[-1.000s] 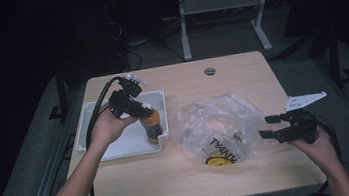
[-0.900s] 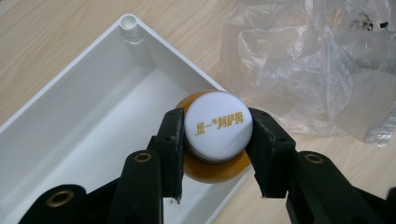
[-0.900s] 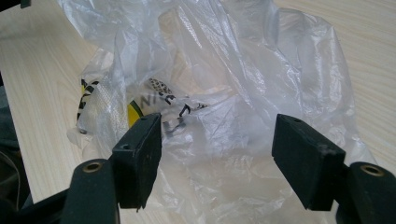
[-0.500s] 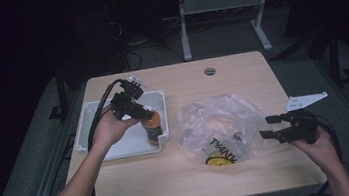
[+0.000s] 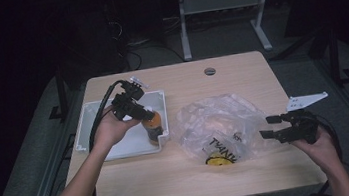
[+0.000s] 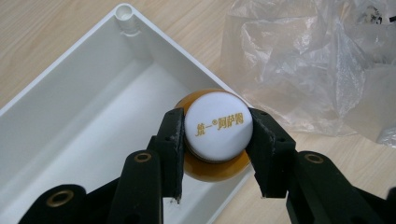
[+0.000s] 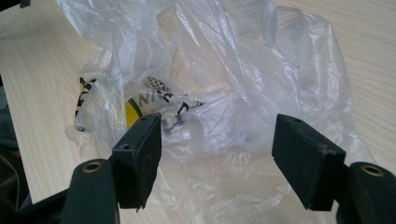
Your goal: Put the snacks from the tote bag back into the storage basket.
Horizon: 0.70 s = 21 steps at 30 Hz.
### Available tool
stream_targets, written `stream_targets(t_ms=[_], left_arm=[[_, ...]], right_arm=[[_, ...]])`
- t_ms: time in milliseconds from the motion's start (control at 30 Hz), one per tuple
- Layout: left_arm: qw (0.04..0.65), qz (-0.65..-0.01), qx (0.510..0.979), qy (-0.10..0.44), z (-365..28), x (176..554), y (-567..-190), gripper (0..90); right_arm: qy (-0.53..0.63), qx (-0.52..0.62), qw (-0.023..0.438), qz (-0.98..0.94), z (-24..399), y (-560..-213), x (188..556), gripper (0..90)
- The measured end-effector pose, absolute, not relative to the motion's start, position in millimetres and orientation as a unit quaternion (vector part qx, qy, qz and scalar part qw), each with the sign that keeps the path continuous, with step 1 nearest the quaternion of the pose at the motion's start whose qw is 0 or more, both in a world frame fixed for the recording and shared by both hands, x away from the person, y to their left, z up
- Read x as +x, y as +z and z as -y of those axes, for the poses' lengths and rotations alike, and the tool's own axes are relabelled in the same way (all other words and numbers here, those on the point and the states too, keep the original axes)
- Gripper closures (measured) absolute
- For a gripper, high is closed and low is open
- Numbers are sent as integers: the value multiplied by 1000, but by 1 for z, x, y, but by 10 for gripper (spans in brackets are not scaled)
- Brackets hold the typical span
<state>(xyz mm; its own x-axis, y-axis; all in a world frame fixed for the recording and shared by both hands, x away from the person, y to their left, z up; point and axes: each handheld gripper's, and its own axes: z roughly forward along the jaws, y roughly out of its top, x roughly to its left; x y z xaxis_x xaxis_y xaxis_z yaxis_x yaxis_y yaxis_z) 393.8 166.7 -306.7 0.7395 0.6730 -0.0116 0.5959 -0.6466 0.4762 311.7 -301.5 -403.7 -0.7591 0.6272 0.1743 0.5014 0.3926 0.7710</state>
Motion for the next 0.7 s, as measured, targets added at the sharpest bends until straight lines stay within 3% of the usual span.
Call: stream_targets(t_ms=[700], left_arm=[[240, -347, 903, 77, -169, 395, -308, 590]], right_arm=[[439, 344, 74, -827, 304, -404, 312, 323]])
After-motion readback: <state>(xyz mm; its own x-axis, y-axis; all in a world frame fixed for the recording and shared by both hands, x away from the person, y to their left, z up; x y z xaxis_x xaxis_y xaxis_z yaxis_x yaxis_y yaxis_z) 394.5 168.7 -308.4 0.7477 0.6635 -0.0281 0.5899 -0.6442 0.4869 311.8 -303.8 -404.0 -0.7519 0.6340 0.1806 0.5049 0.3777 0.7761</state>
